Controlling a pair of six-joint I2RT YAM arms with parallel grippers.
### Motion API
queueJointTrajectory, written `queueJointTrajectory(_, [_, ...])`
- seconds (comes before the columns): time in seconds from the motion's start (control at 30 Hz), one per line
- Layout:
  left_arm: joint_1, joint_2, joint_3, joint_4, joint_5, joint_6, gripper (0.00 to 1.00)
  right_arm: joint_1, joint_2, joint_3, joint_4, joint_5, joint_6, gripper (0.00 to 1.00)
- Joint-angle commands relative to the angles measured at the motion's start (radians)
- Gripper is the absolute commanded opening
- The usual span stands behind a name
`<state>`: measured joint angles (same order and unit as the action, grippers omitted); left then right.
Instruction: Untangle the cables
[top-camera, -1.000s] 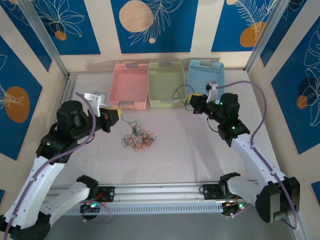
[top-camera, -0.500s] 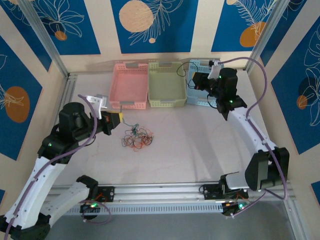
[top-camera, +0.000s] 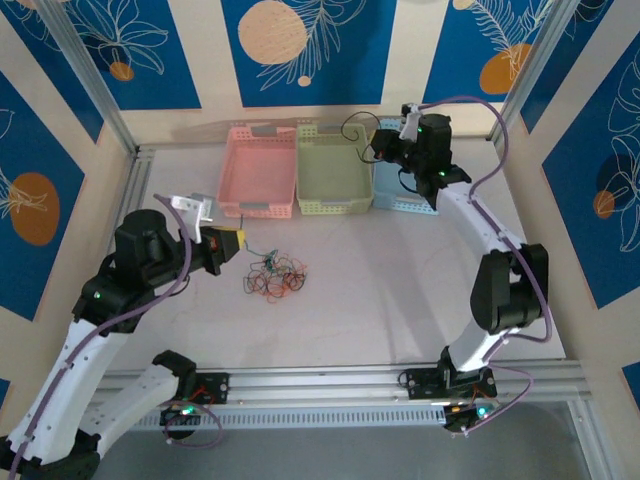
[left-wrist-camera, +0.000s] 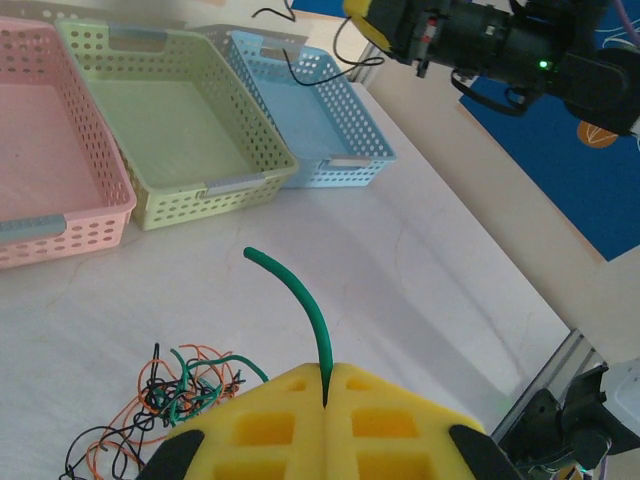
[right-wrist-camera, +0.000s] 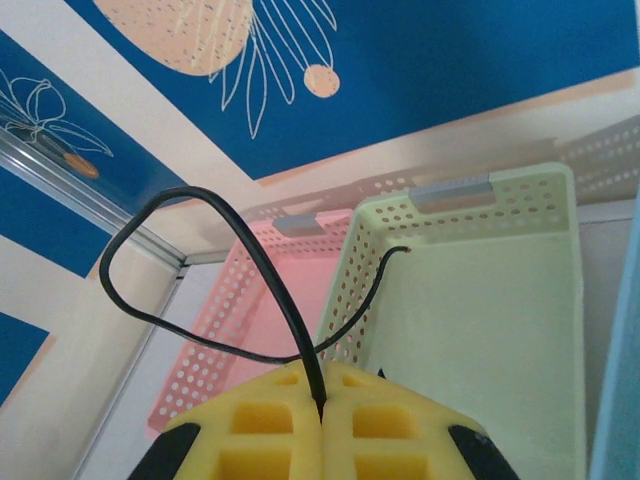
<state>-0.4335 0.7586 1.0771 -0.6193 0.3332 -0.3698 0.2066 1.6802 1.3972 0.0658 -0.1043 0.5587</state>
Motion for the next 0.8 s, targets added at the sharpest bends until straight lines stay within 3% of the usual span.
queueJointTrajectory(0.0, [0.009, -0.019, -0.005, -0.003, 0.027, -0.021, 0.0, 0.013, 0.073, 0.071, 0.015, -0.004, 0.077, 0.0])
queueJointTrajectory(0.27, [0.009, -0.027, 0.006, -0.02, 0.025, -0.024, 0.0, 0.037, 0.255, 0.229, -0.034, -0.001, 0.139, 0.0])
queueJointTrajectory(0.3, [0.009, -0.028, 0.004, -0.018, 0.027, -0.026, 0.0, 0.04, 0.284, 0.258, -0.057, 0.005, 0.145, 0.04])
queueJointTrajectory(0.4, [0.009, -0.028, 0.0, -0.006, 0.04, -0.037, 0.0, 0.049, 0.348, 0.375, -0.159, -0.017, 0.14, 0.37])
queueJointTrajectory(0.43, [0.009, -0.028, 0.001, -0.004, 0.043, -0.04, 0.0, 0.054, 0.356, 0.41, -0.196, -0.021, 0.127, 0.42])
queueJointTrajectory(0.5, [0.009, -0.031, 0.001, 0.0, 0.045, -0.042, 0.0, 0.065, 0.335, 0.435, -0.231, -0.019, 0.084, 0.48])
queueJointTrajectory(0.63, [0.009, -0.03, -0.009, 0.007, 0.048, -0.043, 0.0, 0.07, 0.22, 0.346, -0.212, -0.012, 0.034, 0.5])
queueJointTrajectory(0.77, [0.009, -0.03, -0.028, 0.025, 0.066, -0.044, 0.0, 0.065, 0.032, 0.117, -0.134, -0.031, -0.005, 0.49])
